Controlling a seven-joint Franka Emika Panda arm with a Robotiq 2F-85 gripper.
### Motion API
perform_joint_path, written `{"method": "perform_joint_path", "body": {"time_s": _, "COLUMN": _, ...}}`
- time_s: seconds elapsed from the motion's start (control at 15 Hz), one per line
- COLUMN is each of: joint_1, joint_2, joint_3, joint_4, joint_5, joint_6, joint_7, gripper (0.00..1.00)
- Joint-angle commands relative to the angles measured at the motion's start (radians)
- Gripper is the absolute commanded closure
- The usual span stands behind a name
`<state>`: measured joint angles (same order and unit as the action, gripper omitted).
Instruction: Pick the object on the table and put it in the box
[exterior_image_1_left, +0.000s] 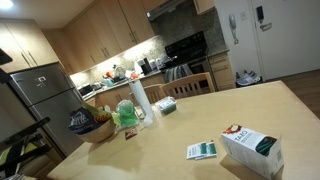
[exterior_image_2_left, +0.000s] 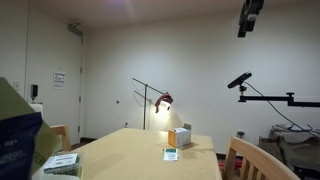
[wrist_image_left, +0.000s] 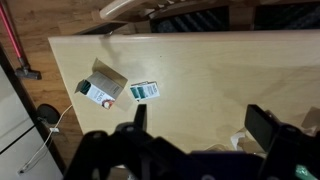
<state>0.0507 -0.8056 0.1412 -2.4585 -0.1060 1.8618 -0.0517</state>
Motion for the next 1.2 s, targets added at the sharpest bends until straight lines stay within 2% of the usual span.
{"method": "perform_joint_path", "body": {"time_s": 0.0, "joint_1": -0.006, "joint_2": 0.027, "joint_3": -0.050, "joint_4": 0.029, "joint_5": -0.028, "joint_6": 0.050, "joint_7": -0.003, "gripper": 0.00}}
{"method": "perform_joint_path", "body": {"time_s": 0.27, "joint_1": -0.026, "joint_2": 0.105, "joint_3": -0.135, "joint_4": 0.092, "joint_5": -0.031, "joint_6": 0.119, "joint_7": -0.045, "gripper": 0.00}}
{"method": "perform_joint_path", "body": {"time_s": 0.47, "joint_1": -0.015, "joint_2": 0.195, "joint_3": -0.207, "joint_4": 0.149, "joint_5": -0.010, "joint_6": 0.166, "joint_7": -0.138, "gripper": 0.00}}
{"method": "perform_joint_path", "body": {"time_s": 0.6, "joint_1": -0.006, "joint_2": 0.273, "joint_3": -0.254, "joint_4": 0.204, "joint_5": 0.017, "joint_6": 0.156, "joint_7": -0.204, "gripper": 0.00}}
{"method": "perform_joint_path", "body": {"time_s": 0.87, "joint_1": 0.008, "joint_2": 0.433, "joint_3": -0.306, "joint_4": 0.338, "joint_5": 0.088, "joint_6": 0.061, "joint_7": -0.350, "gripper": 0.00}}
{"method": "perform_joint_path", "body": {"time_s": 1.13, "joint_1": -0.026, "joint_2": 0.581, "joint_3": -0.272, "joint_4": 0.487, "joint_5": 0.057, "joint_6": -0.087, "joint_7": -0.341, "gripper": 0.00}}
